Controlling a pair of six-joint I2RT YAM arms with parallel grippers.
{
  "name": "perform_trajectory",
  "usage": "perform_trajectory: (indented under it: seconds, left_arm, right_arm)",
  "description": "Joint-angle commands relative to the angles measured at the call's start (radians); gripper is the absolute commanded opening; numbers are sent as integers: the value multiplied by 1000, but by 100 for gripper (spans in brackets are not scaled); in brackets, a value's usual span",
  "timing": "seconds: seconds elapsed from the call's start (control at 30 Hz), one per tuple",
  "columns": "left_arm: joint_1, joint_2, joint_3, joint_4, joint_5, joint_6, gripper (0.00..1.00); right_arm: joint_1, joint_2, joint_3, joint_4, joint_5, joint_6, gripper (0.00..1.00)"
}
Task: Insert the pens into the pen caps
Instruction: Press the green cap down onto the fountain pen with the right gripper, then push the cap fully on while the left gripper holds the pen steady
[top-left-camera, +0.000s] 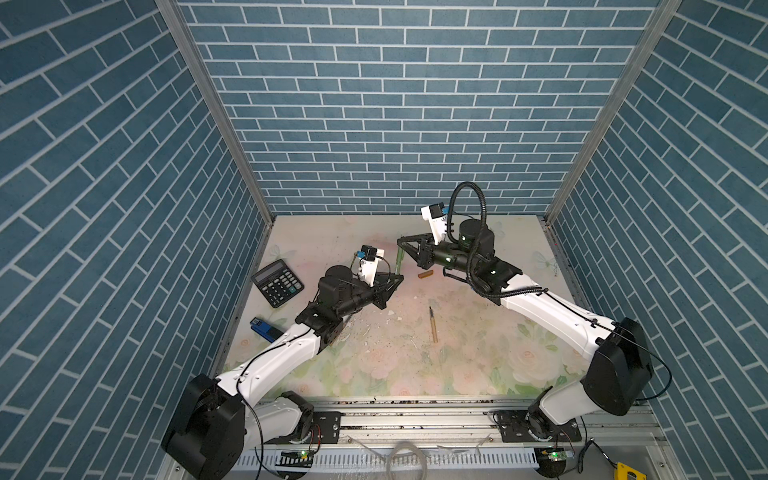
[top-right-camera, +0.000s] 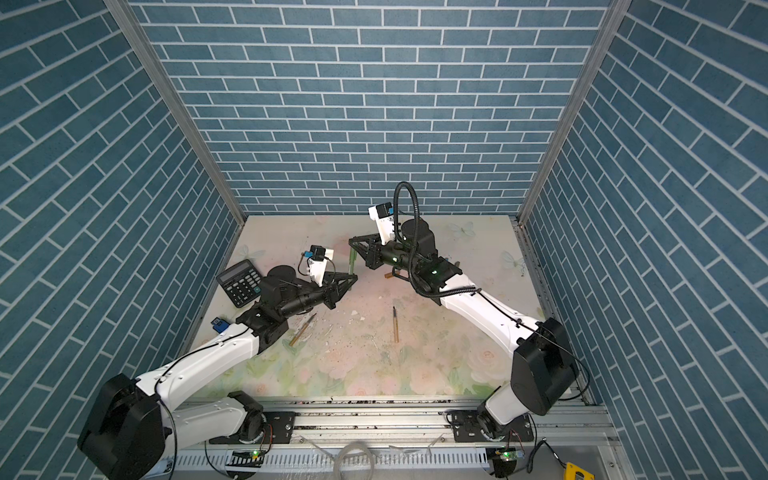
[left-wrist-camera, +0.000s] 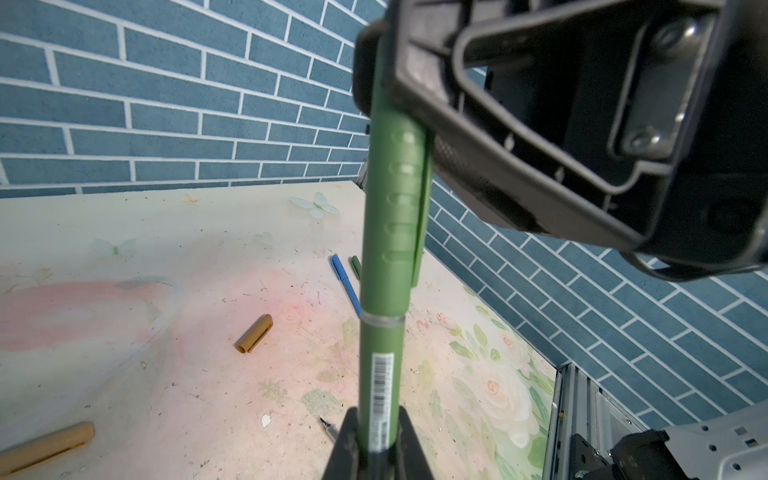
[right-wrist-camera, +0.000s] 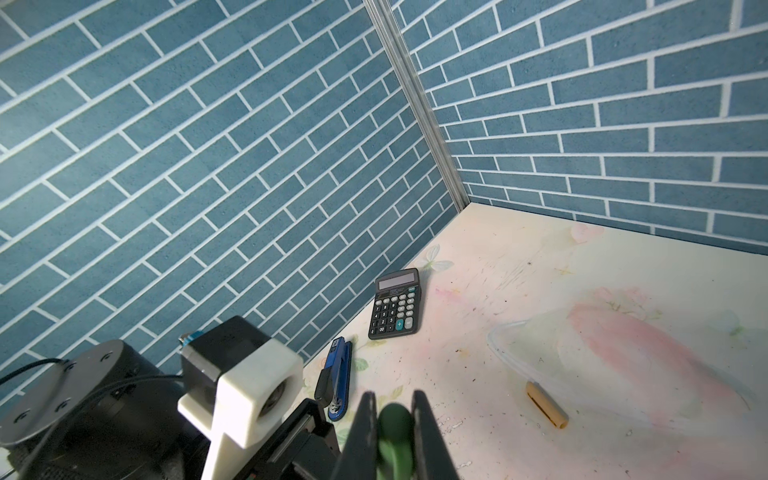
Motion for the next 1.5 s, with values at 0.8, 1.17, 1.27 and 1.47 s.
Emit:
perform_trajectory:
  seconds: [0.8,1.17,1.27,1.47]
  left_arm:
    - [191,-67,43,298,-119,-140,0]
    - [186,-13,61,299,-46,-172,0]
    - [167,19,68,290,-25,-174,0]
    - [130,123,73,315,7,-220,0]
  right_arm:
    - [147,110,-206,-212,-123,-24,8]
    - [131,51,-29,-362,-33,-116,11]
    - [108,23,33,-375,21,-127,13]
    - [79,-103,56,-239,265,-109,46]
